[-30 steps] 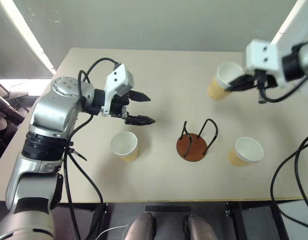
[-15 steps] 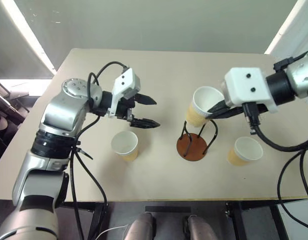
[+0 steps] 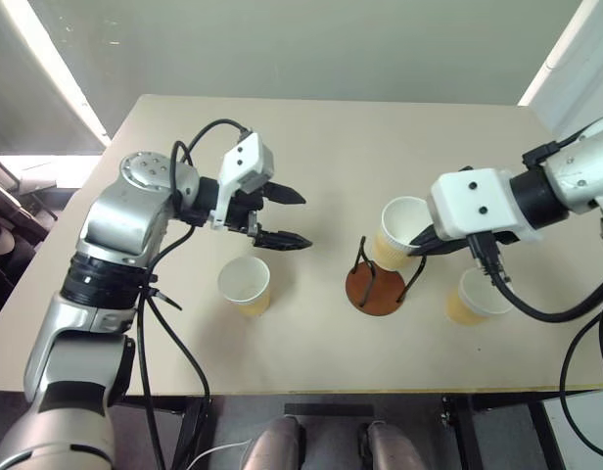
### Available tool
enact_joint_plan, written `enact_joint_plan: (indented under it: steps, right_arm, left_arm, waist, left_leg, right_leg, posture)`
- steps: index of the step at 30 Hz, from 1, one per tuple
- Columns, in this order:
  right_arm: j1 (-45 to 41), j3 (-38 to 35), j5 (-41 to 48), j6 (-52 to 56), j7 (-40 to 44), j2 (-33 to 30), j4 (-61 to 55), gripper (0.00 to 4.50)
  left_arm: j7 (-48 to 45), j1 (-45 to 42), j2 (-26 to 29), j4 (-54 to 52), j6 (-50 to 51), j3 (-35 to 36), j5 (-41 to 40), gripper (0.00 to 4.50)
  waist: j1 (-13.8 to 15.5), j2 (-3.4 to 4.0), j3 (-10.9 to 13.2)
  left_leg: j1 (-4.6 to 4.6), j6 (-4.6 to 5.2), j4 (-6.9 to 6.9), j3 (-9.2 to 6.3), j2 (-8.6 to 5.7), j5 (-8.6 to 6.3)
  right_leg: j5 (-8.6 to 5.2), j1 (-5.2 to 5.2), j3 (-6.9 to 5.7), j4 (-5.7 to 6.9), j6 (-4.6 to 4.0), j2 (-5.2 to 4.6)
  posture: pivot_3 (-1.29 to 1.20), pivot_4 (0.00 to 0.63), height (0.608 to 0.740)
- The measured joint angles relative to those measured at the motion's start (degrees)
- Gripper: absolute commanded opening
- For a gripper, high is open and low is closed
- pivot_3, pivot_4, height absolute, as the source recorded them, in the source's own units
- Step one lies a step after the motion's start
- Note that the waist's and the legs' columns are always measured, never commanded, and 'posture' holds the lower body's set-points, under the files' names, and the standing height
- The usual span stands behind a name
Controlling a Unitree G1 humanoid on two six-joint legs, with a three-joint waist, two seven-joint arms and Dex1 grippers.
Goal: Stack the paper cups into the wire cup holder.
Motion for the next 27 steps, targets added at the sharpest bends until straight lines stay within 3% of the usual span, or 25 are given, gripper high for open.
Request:
enact_joint_plan:
  steps: [9, 10, 19, 27]
  right_arm:
    - [0.9, 1.7, -0.5, -1.1, -3.2, 2.4, 0.5, 4.26]
    - [0.9, 1.7, -0.5, -1.1, -3.9, 2.7, 0.6, 4.42]
    - [2.1, -2.7, 0.4, -0.9, -8.0, 2.3, 5.2, 4.42]
    - [1.9, -8.1, 6.7, 3.9, -6.7, 0.1, 11.7, 4.42]
  left_arm:
    - [0.0, 0.9, 0.4, -0.9, -0.9, 0.0, 0.1, 4.50]
    - [0.0, 1.1, 0.8, -1.3, -1.2, 0.0, 0.2, 4.50]
    - [-1.9, 5.5, 12.0, -8.8, -6.8, 0.3, 4.1, 4.50]
    - [-3.1, 6.4, 20.9, -18.4, -4.0, 2.5, 3.8, 4.50]
  waist:
    - [-0.1, 0.00, 0.0]
    - [-0.1, 0.00, 0.0]
    - [-0.1, 0.00, 0.0]
    - [-0.2, 0.00, 0.0]
  left_leg:
    - [0.00, 0.00, -0.01, 0.00, 0.00, 0.00]
    - [0.00, 0.00, 0.00, 0.00, 0.01, 0.00]
    - [-0.02, 0.00, -0.03, -0.01, 0.00, 0.00]
    - [0.04, -0.01, -0.15, -0.01, 0.02, 0.01]
  right_leg:
    - [0.00, -0.02, 0.00, 0.00, 0.00, 0.00]
    - [0.00, -0.02, 0.00, 0.00, 0.00, 0.01]
    - [0.00, -0.03, 0.01, -0.02, 0.00, 0.03]
    - [-0.04, -0.03, 0.02, 0.01, -0.07, 0.04]
  posture:
    - [0.00, 0.150, 0.740]
    - [0.00, 0.150, 0.740]
    - [0.00, 0.150, 0.740]
    - [0.00, 0.150, 0.740]
